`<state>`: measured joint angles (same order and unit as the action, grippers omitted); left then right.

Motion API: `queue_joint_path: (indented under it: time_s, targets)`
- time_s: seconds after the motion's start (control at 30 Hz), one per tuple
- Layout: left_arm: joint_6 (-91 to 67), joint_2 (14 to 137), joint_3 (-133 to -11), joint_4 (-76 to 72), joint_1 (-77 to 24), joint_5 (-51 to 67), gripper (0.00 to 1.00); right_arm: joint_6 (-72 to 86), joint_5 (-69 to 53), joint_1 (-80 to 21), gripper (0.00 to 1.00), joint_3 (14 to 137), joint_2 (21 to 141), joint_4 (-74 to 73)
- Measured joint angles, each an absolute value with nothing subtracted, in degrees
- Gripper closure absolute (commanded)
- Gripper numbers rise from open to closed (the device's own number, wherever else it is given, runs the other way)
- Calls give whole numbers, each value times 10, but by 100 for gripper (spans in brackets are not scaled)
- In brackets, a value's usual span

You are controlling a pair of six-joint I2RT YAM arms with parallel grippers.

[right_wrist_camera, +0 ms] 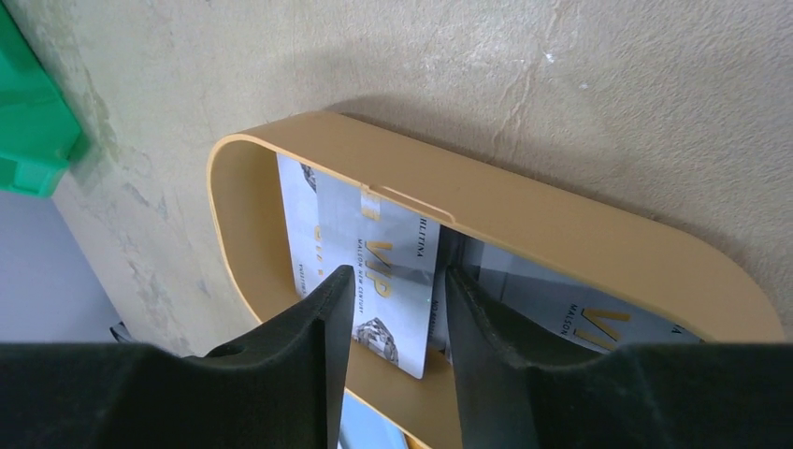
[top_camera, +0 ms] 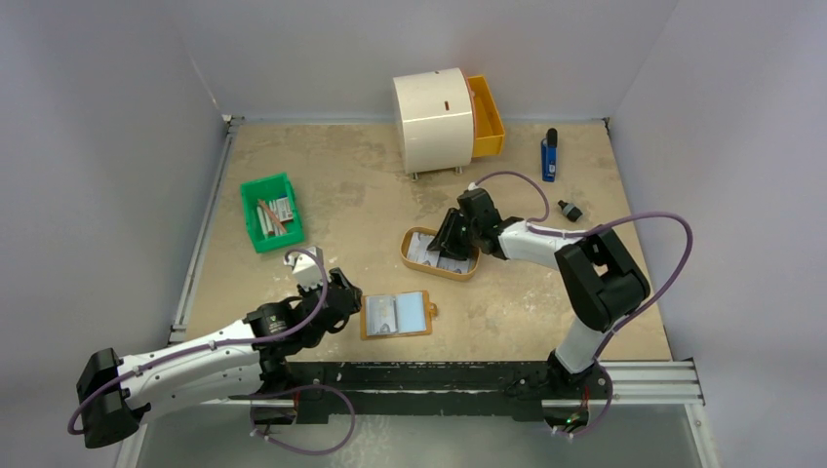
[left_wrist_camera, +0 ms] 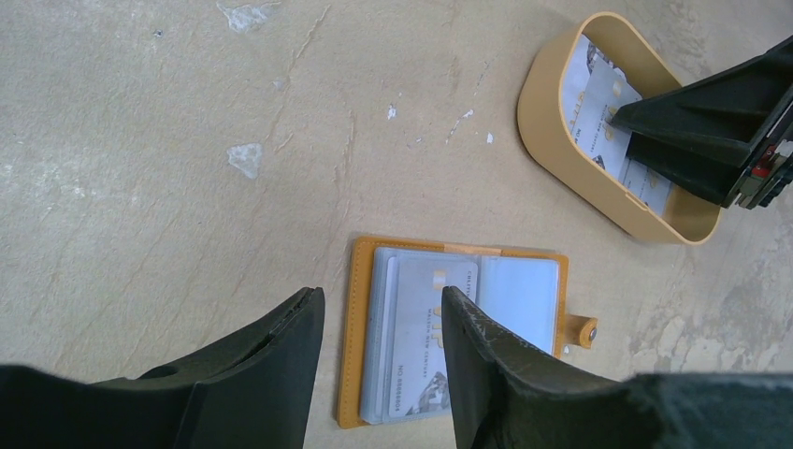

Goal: Put the credit cards into the card holder
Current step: Pick up the credit card from the storage box.

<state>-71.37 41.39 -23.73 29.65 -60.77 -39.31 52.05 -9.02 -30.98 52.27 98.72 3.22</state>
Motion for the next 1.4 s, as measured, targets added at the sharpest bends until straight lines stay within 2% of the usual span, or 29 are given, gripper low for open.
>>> queue_joint_path:
  time_s: [0.2, 0.4, 0.73, 1.2, 1.4]
  targets:
    - [-714, 414, -237, 296, -608, -393, 52, 519, -90, -310, 70, 524, 994, 28]
    - [-714, 421, -237, 296, -608, -393, 52, 522, -89, -310, 75, 524, 994, 30]
    - [-714, 428, -237, 296, -608, -393, 52, 529, -90, -301, 78, 504, 979, 39]
    - [-714, 432, -237, 296, -608, -393, 52, 530, -87, -298, 76, 488, 963, 42]
    - [-714, 432, -237, 295, -608, -393, 52, 530, -87, -298, 85, 488, 962, 43]
